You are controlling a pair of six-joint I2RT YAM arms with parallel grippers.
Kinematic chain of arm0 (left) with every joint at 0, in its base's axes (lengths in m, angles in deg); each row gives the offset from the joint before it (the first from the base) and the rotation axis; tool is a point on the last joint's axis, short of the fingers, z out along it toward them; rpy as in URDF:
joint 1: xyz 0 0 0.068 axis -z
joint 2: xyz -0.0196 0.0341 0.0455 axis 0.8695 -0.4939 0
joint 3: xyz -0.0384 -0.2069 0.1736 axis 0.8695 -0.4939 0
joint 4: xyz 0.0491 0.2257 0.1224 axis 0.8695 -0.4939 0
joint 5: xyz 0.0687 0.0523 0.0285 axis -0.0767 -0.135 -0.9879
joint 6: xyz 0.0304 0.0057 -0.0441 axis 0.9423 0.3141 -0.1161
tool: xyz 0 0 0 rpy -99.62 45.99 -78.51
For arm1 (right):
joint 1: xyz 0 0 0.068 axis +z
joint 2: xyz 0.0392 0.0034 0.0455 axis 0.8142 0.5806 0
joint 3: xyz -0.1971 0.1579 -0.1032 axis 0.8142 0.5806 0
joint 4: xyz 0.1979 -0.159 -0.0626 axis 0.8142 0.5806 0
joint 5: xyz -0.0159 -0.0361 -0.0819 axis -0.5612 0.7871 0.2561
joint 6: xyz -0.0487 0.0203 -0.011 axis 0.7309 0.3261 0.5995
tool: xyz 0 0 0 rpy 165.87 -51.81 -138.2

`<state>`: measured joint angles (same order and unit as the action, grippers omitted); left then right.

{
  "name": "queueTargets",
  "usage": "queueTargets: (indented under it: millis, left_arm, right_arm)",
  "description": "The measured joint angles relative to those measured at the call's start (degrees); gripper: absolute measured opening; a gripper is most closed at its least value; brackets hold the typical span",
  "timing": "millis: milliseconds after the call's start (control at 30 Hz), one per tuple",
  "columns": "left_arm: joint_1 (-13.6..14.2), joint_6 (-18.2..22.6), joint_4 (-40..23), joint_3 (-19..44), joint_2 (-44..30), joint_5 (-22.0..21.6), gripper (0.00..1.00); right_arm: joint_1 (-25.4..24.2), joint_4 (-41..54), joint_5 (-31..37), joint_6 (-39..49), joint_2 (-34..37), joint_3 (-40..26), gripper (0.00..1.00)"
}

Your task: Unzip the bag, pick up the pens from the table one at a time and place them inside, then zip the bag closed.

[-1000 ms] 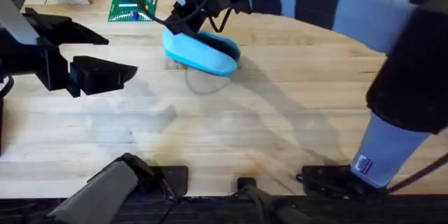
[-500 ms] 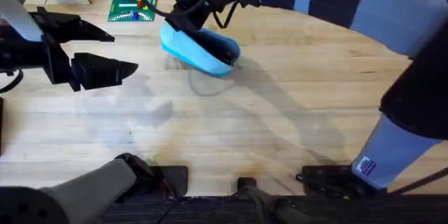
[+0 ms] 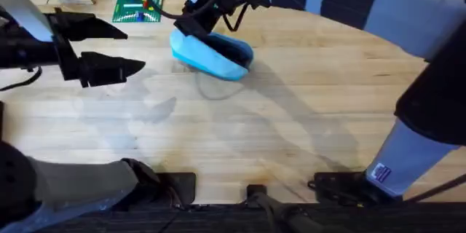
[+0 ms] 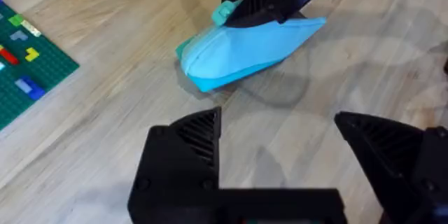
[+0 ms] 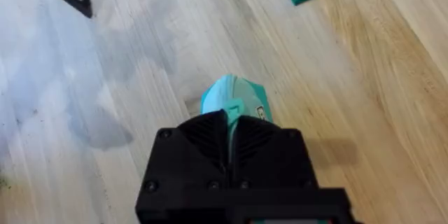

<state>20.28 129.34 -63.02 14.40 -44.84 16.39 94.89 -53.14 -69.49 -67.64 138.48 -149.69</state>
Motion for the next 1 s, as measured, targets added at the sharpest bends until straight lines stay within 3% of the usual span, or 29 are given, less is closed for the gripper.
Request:
queueTargets:
  millis: [500,867,1000]
  left_arm:
    - [4.5,11.5,2.6,0.2,-14.1,4.3,0.992]
    - [4.5,13.0,12.2,0.2,-17.1,10.4,0.993]
    - [4.5,13.1,12.9,0.2,-17.1,12.1,0.993]
  right_arm:
    - [0.0,0.0,0.0,0.0,0.0,0.0,0.031]
    - [0.0,0.0,0.0,0.0,0.0,0.0,0.031]
    - [0.0,0.4,-0.1,0.0,0.0,0.0,0.031]
